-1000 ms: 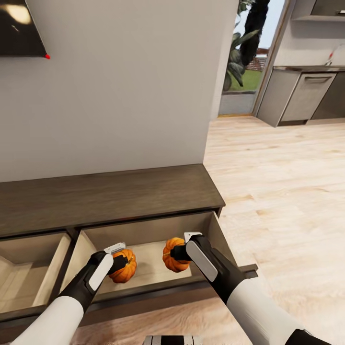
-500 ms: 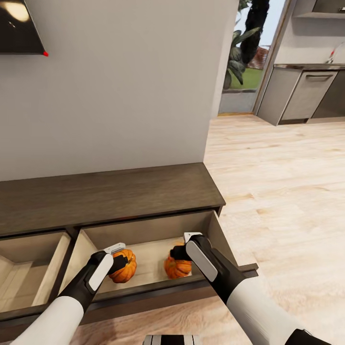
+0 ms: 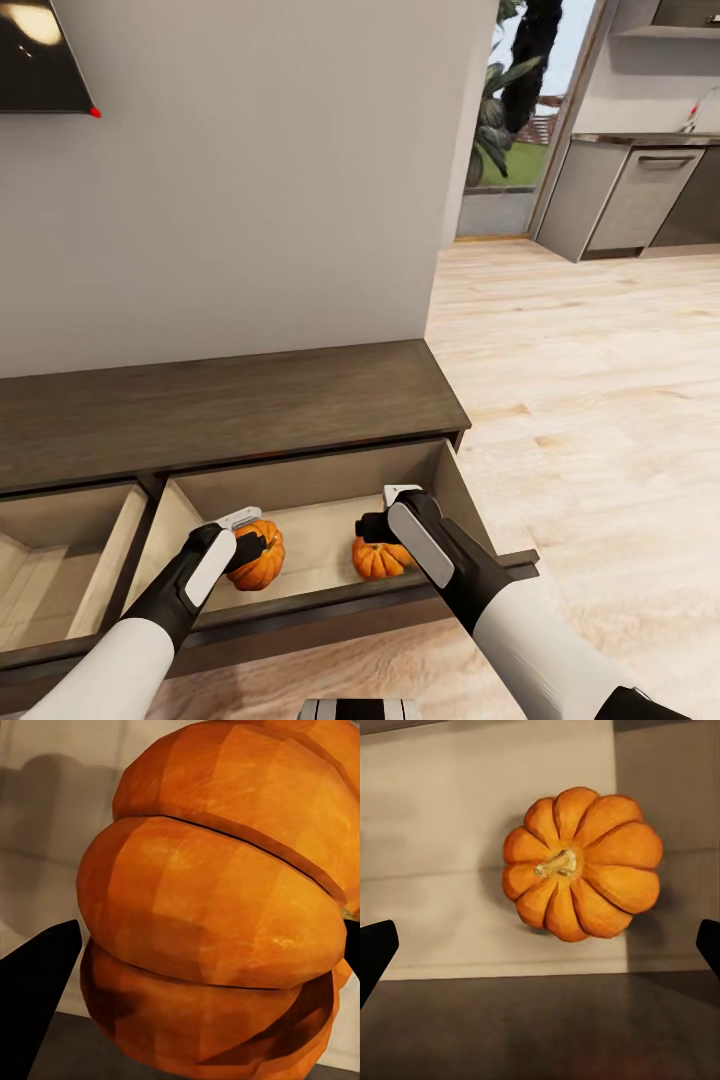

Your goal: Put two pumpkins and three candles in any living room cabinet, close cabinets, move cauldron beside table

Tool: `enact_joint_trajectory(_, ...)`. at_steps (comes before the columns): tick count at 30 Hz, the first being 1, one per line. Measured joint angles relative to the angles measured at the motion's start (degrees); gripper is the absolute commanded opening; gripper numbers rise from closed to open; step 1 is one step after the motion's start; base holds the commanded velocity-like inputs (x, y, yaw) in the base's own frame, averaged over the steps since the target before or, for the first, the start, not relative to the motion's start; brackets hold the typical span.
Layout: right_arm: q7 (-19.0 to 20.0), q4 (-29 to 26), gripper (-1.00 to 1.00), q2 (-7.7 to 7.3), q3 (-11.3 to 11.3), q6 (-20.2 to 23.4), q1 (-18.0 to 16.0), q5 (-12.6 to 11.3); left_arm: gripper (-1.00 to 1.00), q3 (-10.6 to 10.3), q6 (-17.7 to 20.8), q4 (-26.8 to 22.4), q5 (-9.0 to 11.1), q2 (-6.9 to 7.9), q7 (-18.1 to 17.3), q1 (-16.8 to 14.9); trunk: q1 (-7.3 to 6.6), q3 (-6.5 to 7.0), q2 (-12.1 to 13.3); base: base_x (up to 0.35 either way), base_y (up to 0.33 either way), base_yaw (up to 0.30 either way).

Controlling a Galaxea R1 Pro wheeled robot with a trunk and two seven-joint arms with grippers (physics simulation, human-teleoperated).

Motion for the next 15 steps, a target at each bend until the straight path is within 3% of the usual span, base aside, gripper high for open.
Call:
enact_joint_trajectory(3, 0.0, 0.0, 1.0, -0.01, 0.0, 0.0, 0.0, 0.0, -1.0, 0.0, 0.0, 0.0, 0.0, 0.01, 0.0, 0.0, 0.0, 0.0, 0.0, 0.0, 0.0, 0.0)
enact_joint_trajectory(4, 0.0, 0.0, 1.0, -0.01, 0.0, 0.0, 0.0, 0.0, 1.0, 0.0, 0.0, -0.1, 0.0, 0.01, 0.0, 0.0, 0.0, 0.0, 0.0, 0.0, 0.0, 0.0)
enact_joint_trajectory(15, 0.0, 0.0, 1.0, -0.01, 0.0, 0.0, 0.0, 0.0, 1.0, 0.0, 0.1, -0.1, 0.2, 0.05, 0.1, 0.0, 0.0, 0.0, 0.0, 0.0, 0.0, 0.0)
